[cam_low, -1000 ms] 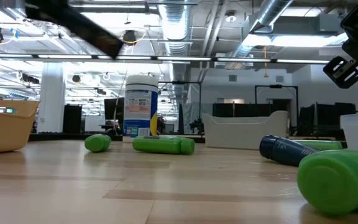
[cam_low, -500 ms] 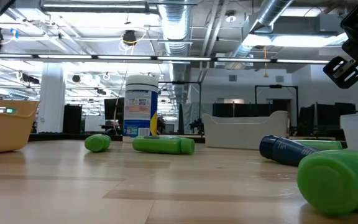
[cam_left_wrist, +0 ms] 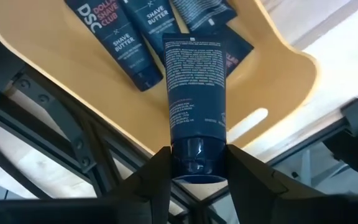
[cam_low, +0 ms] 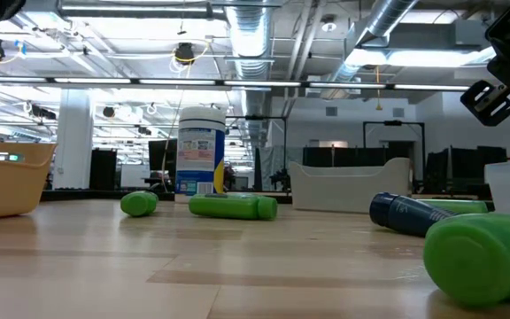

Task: Pick & Place Travel size toiletries
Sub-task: Put the blue shave cream into the light orange bin

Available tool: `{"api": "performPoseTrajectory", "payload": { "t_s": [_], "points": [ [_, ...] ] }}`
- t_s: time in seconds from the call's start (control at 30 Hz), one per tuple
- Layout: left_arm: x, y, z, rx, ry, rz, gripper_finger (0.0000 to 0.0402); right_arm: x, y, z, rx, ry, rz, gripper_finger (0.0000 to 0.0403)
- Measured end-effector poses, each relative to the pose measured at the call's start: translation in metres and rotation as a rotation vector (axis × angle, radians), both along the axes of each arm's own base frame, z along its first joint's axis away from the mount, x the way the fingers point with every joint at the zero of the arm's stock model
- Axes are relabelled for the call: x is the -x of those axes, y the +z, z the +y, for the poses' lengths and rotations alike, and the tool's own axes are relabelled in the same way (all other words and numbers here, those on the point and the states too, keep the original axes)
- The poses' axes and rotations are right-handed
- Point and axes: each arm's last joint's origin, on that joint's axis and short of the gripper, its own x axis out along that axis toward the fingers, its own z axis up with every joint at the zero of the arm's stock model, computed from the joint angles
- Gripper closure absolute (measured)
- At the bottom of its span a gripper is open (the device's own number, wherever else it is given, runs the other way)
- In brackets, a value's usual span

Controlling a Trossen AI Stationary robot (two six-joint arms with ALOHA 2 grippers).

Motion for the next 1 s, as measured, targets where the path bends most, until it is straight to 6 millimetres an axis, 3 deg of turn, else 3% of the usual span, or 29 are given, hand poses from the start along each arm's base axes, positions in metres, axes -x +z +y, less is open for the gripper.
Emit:
{"api": "performPoseTrajectory", "payload": {
  "t_s": [0.67,0.83,1.0],
  "points": [
    [-0.004,-0.004,-0.001,-0.025,-0.020,-0.076,0.0198,0.000,0.000,0.000,0.000,0.000,0.000,0.0326],
    [-0.019,0.001,-0.010,0.022,-0.056,-0.291,0.0171,0.000,0.000,0.000,0.000,0.000,0.000,0.0326],
    [-0.037,0.010,-0.016,-0.003,-0.040,-0.559,0.0174,0.000,0.000,0.000,0.000,0.000,0.000,0.0326]
  ]
}}
